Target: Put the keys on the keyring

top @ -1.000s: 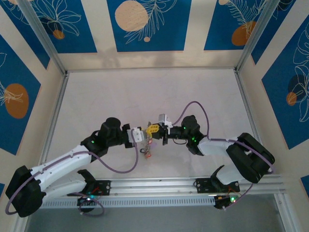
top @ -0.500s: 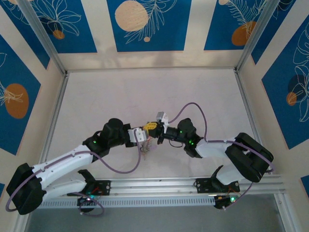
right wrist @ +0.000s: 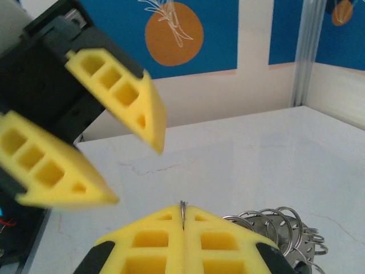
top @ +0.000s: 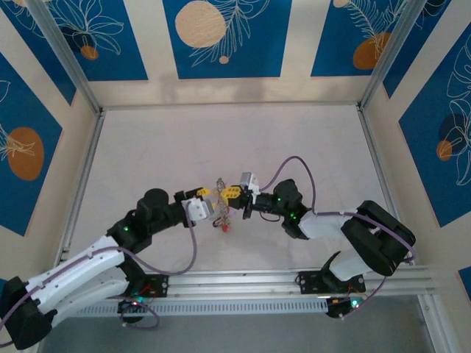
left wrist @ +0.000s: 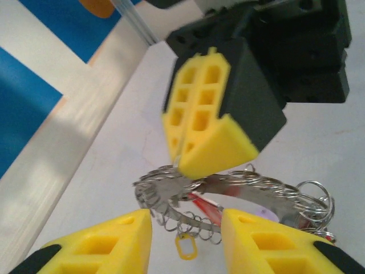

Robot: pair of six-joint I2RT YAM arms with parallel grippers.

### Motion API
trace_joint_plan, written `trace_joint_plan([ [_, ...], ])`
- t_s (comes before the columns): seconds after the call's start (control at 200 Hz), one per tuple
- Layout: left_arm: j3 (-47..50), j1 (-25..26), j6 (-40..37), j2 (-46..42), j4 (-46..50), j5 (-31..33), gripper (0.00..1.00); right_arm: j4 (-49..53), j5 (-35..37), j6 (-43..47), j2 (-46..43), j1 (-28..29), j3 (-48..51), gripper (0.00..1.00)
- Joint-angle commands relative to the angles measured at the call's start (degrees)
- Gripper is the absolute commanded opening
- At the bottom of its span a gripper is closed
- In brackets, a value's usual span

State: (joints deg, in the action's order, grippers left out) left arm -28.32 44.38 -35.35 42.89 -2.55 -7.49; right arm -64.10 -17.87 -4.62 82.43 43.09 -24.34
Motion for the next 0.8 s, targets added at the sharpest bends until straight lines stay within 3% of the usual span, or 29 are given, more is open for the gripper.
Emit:
trace_joint_plan([
  [0.0, -0.25, -2.25, 5.11, -1.97, 0.95, -3.92, 0.37, -6.03, -6.88, 2.35, -0.70, -0.95, -0.48, 0.00],
  [0.17, -3.23, -4.88, 9.71, -0.06, 3.22, -11.22, 0.31, -7.12, -12.14, 2.36, 0.13, -1.61, -1.22, 0.00],
  [0.43, -6.48, -6.24, 11.69, 5.55, 4.58, -23.33, 0.27, -7.97, -14.56, 2.39, 0.10, -1.65, -1.17, 0.00],
  [0.795, -7.11, -6.42, 10.55, 7.89, 6.04, -28.30, 0.20, -7.60, -15.59, 3.06, -0.26, -1.63, -1.22, 0.00],
])
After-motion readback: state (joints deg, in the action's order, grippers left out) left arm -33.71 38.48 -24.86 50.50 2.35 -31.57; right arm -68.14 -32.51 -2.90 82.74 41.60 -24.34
